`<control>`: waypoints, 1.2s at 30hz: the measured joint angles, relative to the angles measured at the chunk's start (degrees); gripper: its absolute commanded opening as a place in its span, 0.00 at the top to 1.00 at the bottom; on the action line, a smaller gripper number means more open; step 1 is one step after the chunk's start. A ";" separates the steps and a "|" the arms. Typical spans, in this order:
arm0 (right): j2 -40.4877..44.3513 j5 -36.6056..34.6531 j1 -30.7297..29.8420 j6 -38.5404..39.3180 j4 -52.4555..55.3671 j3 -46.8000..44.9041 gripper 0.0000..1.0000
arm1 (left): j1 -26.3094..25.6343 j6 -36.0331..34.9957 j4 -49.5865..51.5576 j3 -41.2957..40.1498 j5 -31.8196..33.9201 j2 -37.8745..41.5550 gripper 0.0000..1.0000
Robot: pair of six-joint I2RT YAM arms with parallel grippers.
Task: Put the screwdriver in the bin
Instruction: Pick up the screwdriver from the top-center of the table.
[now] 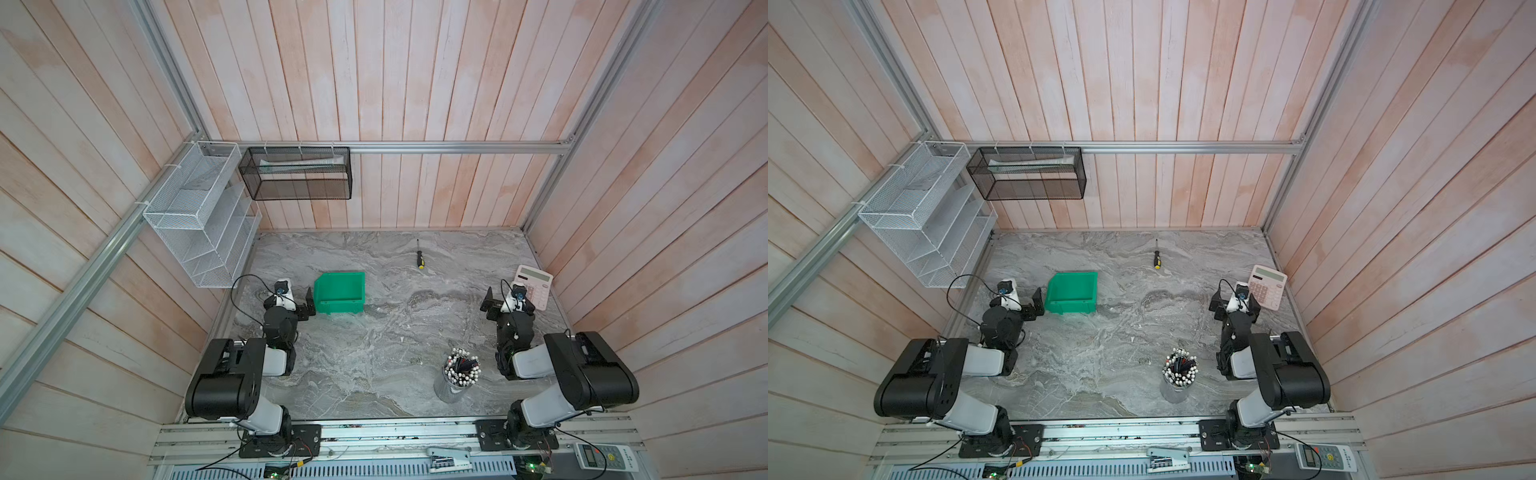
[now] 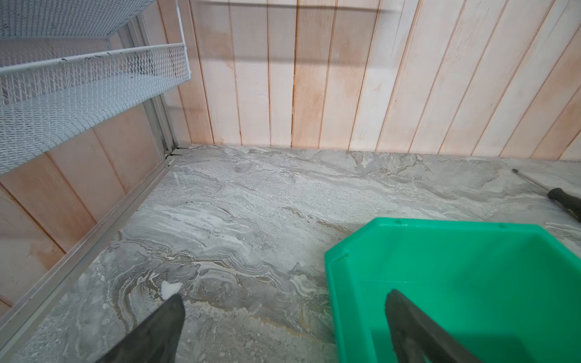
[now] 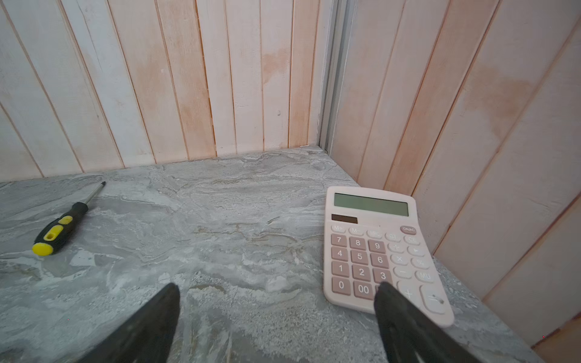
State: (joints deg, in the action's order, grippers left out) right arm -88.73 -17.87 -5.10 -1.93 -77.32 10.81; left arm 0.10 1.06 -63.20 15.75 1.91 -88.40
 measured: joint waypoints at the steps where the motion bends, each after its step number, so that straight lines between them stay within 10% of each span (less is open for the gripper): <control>1: 0.00 0.04 0.00 0.00 0.04 0.02 0.02 | 0.00 -0.02 0.00 0.00 0.00 0.00 0.00; 31: 0.00 0.22 0.00 0.00 0.68 0.07 0.02 | 0.96 0.96 0.76 0.22 1.09 0.24 0.00; 36: 2.64 -1.16 -0.24 -0.07 5.42 0.98 0.02 | 0.15 2.56 8.50 0.33 6.99 10.16 0.00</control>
State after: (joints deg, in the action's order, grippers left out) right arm -86.08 -19.03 -5.34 -2.00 -71.90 11.79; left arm 0.25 3.62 -54.70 16.08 8.91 -78.24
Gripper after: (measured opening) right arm 0.979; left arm 0.999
